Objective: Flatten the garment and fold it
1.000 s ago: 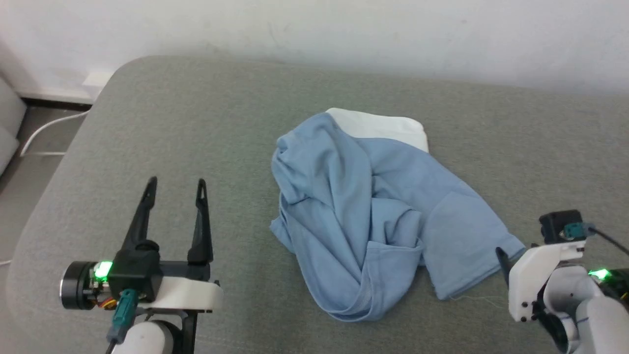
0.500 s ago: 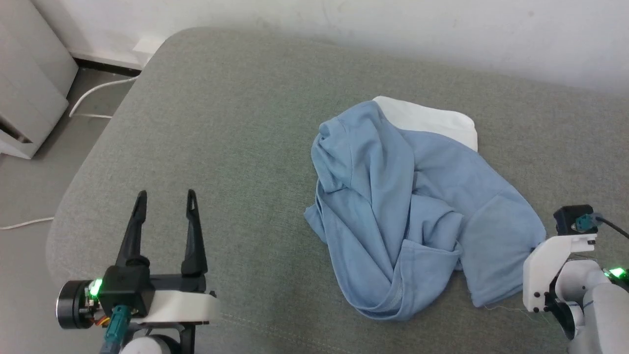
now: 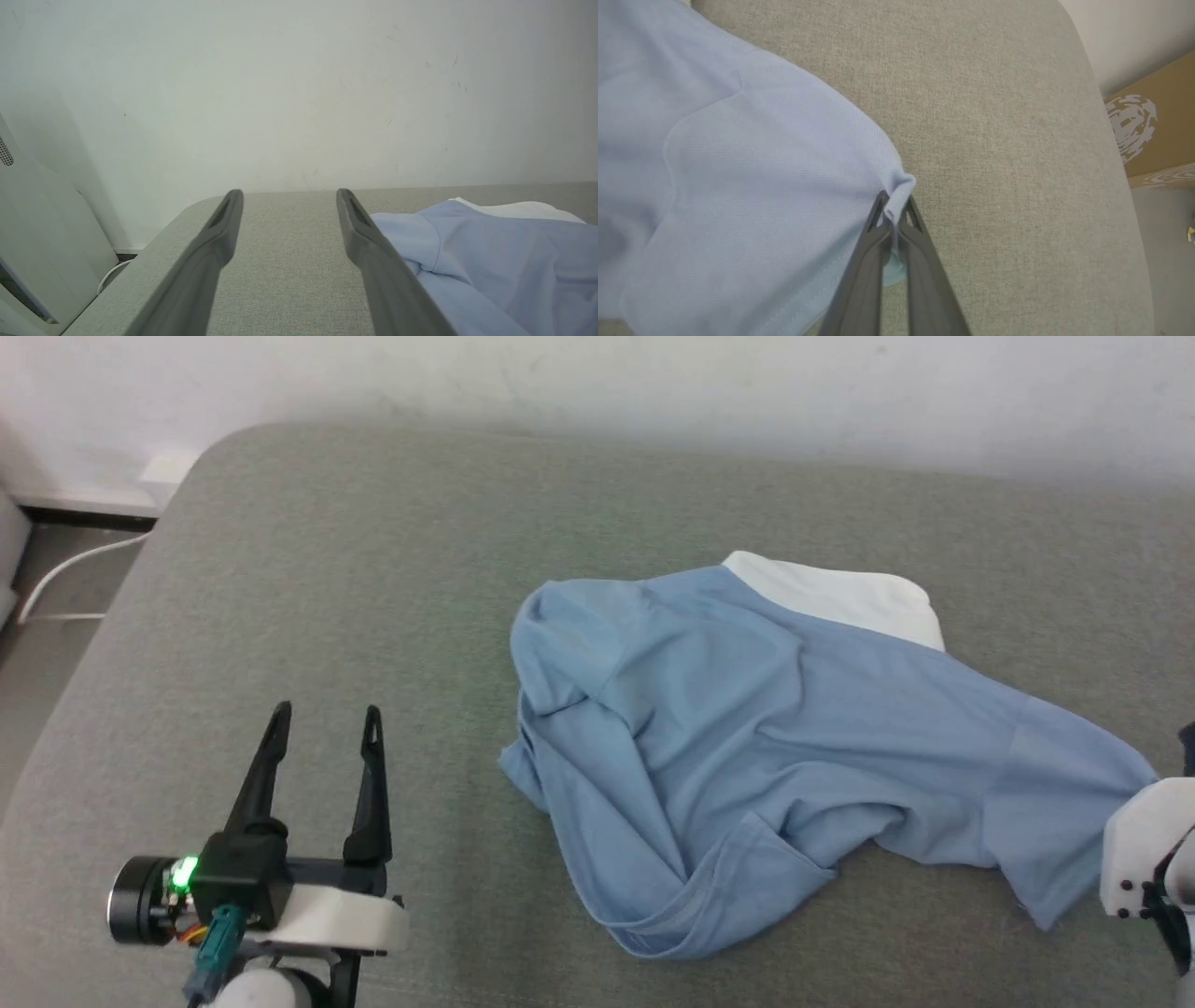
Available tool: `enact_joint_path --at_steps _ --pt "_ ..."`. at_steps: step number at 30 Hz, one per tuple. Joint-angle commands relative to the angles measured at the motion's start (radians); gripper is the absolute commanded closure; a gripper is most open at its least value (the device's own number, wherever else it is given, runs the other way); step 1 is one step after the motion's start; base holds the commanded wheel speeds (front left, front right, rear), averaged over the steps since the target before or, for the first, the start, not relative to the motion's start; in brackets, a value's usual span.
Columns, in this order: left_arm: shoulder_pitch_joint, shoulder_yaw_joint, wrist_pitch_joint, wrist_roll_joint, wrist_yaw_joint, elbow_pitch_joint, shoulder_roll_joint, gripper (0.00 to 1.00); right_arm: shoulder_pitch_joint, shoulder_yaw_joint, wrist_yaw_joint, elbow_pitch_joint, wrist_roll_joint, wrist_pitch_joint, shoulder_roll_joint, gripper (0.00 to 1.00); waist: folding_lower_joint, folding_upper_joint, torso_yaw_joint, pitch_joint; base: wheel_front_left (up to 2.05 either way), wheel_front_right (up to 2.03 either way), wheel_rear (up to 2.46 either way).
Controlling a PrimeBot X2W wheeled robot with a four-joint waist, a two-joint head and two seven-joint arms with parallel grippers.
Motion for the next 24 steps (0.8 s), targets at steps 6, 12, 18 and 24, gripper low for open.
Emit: enact_joint_path --at_steps 6,12,18,24 --pt "-0.107 -0.021 0.021 -0.005 -0.089 0.093 0.041 0.00 -0.020 0.019 -0.002 -0.058 0.022 -0.124 0.067 0.00 0.0000 0.0001 -0.112 0.036 0.00 0.00 0.00" --pt "-0.289 -0.038 0.244 -0.055 -0.207 0.179 0.126 0.00 0.010 0.083 -0.002 -0.228 0.098 -0.239 0.115 0.00 0.0000 0.0001 -0.197 0.090 0.00 0.00 0.00" --pt "-0.507 -0.102 0.582 -0.194 -0.265 0.329 0.245 0.00 0.059 0.136 -0.002 -0.395 0.143 -0.289 0.145 0.00 0.0000 0.0001 -0.297 0.168 0.00 0.00 0.00" --pt "-0.665 -0.235 0.891 -0.392 -0.267 0.429 0.351 0.00 0.077 0.175 -0.002 -0.474 0.175 -0.313 0.157 0.00 0.0000 0.0001 -0.377 0.233 0.00 0.00 0.00"
